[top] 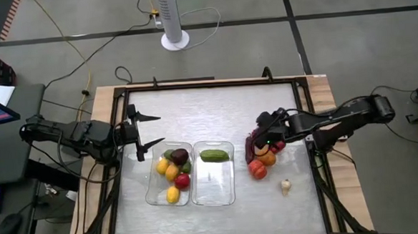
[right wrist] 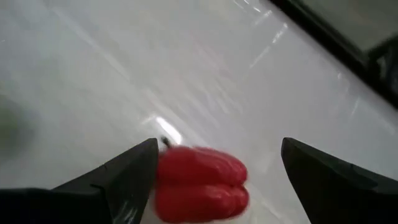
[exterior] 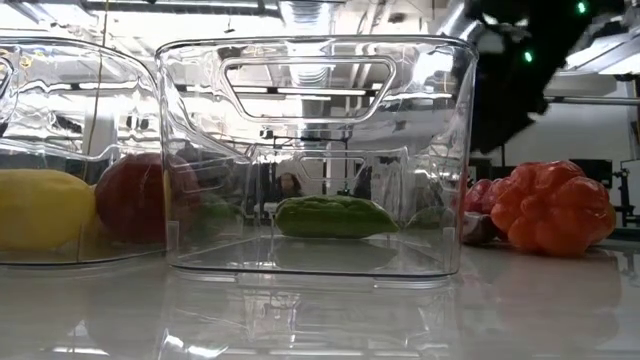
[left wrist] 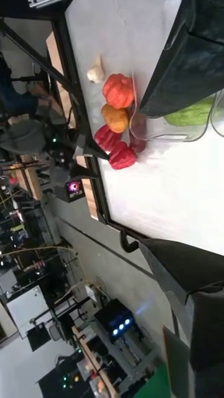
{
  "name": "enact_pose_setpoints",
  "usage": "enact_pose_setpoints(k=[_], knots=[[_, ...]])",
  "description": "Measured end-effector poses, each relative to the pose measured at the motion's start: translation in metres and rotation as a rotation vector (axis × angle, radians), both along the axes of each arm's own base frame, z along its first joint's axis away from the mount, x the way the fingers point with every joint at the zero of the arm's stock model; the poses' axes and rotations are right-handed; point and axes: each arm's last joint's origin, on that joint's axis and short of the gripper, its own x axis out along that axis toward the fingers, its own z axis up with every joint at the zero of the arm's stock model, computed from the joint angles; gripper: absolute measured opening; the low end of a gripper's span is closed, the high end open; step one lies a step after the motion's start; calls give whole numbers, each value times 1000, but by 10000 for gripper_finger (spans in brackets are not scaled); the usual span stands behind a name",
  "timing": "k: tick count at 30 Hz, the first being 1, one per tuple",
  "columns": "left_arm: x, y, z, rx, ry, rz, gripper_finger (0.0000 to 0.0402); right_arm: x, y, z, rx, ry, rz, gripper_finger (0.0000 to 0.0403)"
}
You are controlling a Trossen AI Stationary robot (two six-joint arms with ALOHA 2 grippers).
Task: Sort produce into baskets
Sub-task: Put the top red bell pepper into the right transparent bin
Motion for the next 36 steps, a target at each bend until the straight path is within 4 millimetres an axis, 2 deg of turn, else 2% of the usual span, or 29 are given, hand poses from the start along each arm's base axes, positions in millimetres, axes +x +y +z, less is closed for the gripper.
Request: enact_pose_setpoints(k=[8,11,15,22,25,29,32,36], knots=[[0,0,-1,13,13,-2,320,-13,-15,-53,74,-17,-50,373],[0,0,-1,15,16,-2,320,-16,-19,-66,115,-1,-56,372],[0,0,-1,15,16,-2,320,-17,-22,-70,135,3,-77,355],[0,0,-1,19,16,-1,320,-16,-22,-69,135,-18,-78,289],[0,0,-1,25,18,1,320,-14,-22,-68,130,-37,-74,284],[-1,1,-2,40,33,22,320,-3,-22,-53,127,-84,-47,287],[-5,2,-1,41,26,36,320,15,-17,-24,112,-157,40,287],[-12,4,3,26,-11,38,320,39,0,24,44,-300,213,287]])
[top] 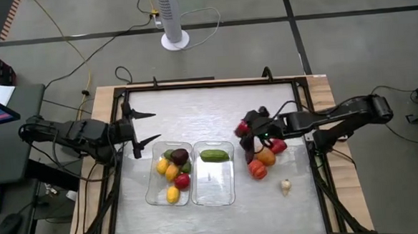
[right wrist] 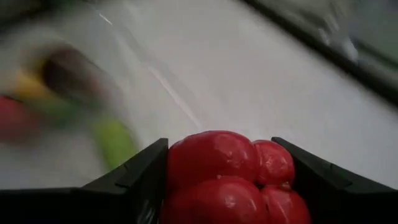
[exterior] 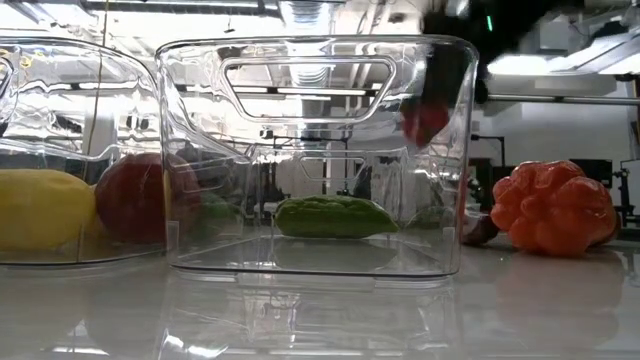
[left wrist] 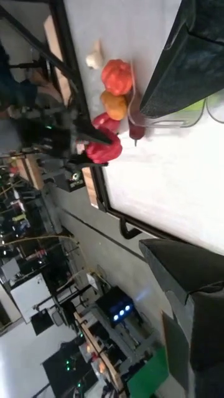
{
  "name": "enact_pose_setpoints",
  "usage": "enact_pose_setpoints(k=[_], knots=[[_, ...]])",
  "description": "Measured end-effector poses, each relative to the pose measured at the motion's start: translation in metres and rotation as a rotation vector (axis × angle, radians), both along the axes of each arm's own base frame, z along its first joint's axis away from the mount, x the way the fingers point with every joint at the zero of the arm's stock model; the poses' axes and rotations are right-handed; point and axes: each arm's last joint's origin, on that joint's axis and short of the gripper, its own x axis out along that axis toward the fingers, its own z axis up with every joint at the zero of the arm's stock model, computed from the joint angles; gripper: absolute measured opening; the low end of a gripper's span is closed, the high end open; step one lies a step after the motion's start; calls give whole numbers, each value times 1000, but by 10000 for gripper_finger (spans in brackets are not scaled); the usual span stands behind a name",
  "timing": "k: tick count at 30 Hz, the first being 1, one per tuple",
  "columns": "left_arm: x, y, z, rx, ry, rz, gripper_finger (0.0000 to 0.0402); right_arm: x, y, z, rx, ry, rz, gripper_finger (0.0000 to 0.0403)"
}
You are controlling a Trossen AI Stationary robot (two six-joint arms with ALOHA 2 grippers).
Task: Sort produce into baskets
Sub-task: Put the top red bell pepper into the right transparent bin, then put the chili pepper into the right transparent bin
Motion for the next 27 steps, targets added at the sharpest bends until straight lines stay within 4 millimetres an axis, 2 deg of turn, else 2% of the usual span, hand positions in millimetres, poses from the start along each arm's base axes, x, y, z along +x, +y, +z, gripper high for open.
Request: enact_pose_setpoints(k=[4,7,10,13,18,22,27], knots=[[-5,1,2,-32,-29,-23,320,16,23,41,-75,-205,153,287],[-8,1,4,-55,-44,-45,320,24,39,55,-82,-314,255,287],[-8,1,4,-56,-47,-46,320,37,50,52,-48,-374,369,287],[-6,0,3,-63,-44,-45,320,50,59,34,-50,-333,436,291],[-6,0,4,-66,-49,-45,320,62,54,13,-34,-258,454,343],[-5,0,3,-59,-44,-43,320,60,44,13,86,-230,443,391],[-4,0,3,-49,-36,-41,320,41,35,20,168,-60,349,374]])
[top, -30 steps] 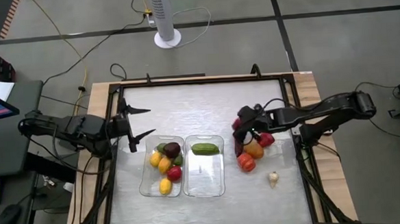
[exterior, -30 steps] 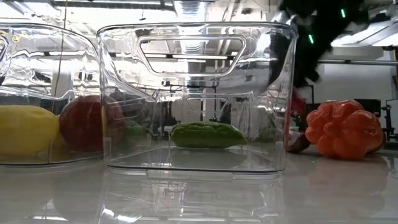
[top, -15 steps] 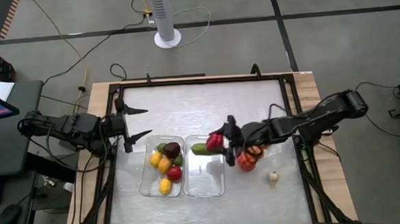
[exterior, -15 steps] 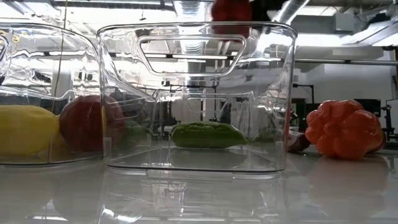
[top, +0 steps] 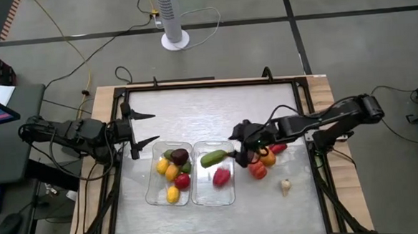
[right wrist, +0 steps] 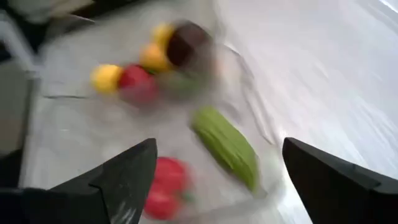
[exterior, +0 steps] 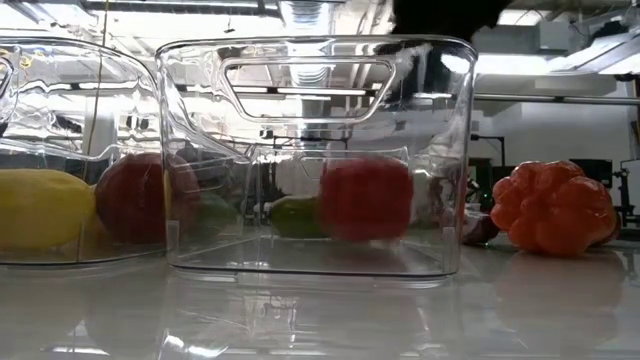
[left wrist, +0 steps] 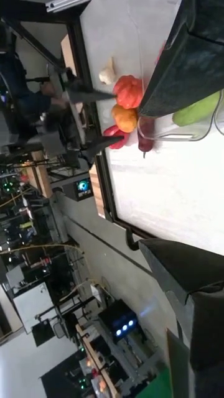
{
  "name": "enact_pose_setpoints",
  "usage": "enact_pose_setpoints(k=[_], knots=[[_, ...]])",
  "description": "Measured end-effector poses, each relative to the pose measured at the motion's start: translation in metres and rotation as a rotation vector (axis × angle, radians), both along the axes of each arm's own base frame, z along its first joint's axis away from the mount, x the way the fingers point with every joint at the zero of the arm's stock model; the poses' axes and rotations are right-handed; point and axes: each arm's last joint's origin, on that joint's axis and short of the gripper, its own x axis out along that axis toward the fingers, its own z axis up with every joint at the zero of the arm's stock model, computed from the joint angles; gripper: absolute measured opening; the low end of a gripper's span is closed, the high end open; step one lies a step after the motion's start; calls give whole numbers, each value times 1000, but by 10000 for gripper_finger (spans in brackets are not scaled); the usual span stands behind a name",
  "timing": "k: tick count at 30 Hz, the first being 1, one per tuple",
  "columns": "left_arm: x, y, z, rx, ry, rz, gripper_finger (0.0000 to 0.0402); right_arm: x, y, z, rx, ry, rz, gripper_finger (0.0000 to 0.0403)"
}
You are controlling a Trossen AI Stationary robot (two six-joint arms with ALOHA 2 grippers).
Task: Sort produce into baskets
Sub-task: Put the chili pepper into the right transparent bin
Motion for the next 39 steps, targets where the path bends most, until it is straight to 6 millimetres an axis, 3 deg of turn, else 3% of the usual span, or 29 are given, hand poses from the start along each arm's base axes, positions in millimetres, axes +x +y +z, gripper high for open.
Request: enact_pose_setpoints(k=[5,9,23,29,39], knots=[[0,0,0,0,2,1,320,-24,-5,-7,84,217,-170,360],[0,0,0,0,2,0,320,-35,-9,-34,147,438,-337,352],[0,0,1,11,-9,-1,320,-13,-51,-109,117,724,-532,346],[0,0,0,15,4,1,320,-10,-53,-115,93,739,-497,321],[0,0,0,15,1,6,320,-12,-47,-113,30,765,-428,207]])
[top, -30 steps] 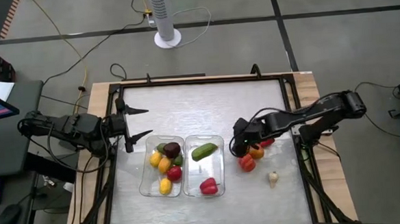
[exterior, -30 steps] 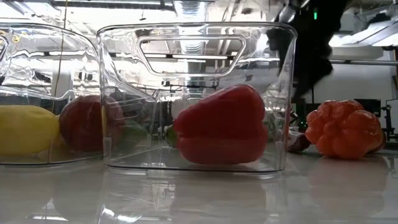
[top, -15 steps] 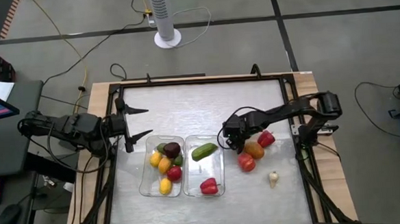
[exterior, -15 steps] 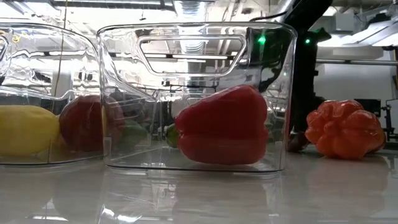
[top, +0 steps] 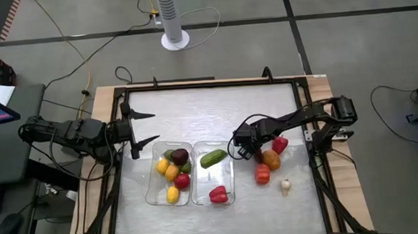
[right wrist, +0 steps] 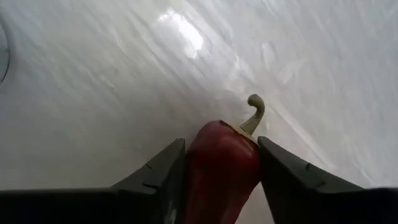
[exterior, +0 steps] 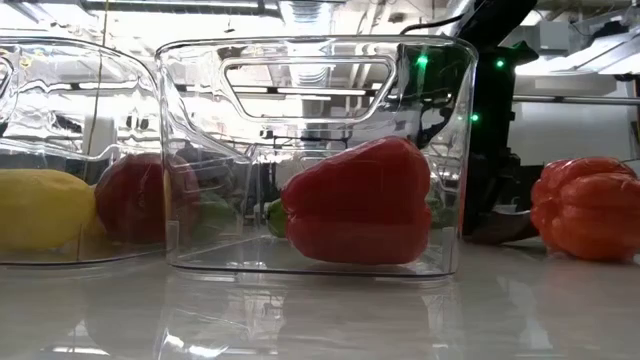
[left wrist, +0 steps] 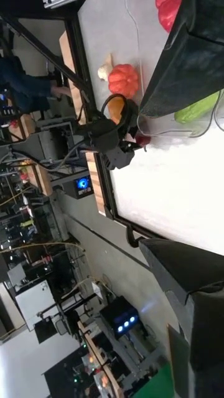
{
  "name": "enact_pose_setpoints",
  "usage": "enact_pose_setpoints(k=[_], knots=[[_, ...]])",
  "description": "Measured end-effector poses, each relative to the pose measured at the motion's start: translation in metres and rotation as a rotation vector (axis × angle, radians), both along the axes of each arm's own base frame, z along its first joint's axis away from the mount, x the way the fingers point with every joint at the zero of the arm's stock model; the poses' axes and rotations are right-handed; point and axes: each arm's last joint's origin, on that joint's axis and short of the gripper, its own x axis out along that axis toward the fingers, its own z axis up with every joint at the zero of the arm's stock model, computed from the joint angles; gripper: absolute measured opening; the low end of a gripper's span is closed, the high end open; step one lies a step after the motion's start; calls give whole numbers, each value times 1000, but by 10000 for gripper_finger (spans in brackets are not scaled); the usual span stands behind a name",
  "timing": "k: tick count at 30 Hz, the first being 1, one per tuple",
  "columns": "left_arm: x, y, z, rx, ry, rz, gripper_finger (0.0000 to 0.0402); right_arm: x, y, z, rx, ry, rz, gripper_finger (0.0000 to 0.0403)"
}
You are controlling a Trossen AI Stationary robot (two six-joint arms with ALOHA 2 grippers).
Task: Sort produce into baskets
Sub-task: Put the chili pepper into the right transparent bin, then put the bottom orange bell pepper into the right transparent bin
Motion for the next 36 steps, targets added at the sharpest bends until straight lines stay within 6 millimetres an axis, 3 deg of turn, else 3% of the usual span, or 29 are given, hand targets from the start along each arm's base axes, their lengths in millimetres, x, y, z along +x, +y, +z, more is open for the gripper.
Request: enact_pose_setpoints(k=[4,8,13,16,19,23,27,33,36], knots=[[0,0,0,0,0,0,320,-3,1,19,0,-23,14,188],[0,0,0,10,2,1,320,4,10,67,1,-179,62,198],[0,0,0,11,2,3,320,17,45,128,-38,-488,344,202],[0,0,0,9,1,3,320,29,73,146,-91,-693,539,201],[0,0,0,2,-1,4,320,44,95,147,-157,-814,696,203],[0,0,0,-6,-2,4,320,63,103,131,-246,-825,774,214],[0,0,0,-8,-2,5,320,76,95,116,-218,-807,760,245],[0,0,0,1,3,4,320,81,78,109,-85,-799,707,295],[0,0,-1,1,6,4,320,66,69,114,-54,-590,635,306]])
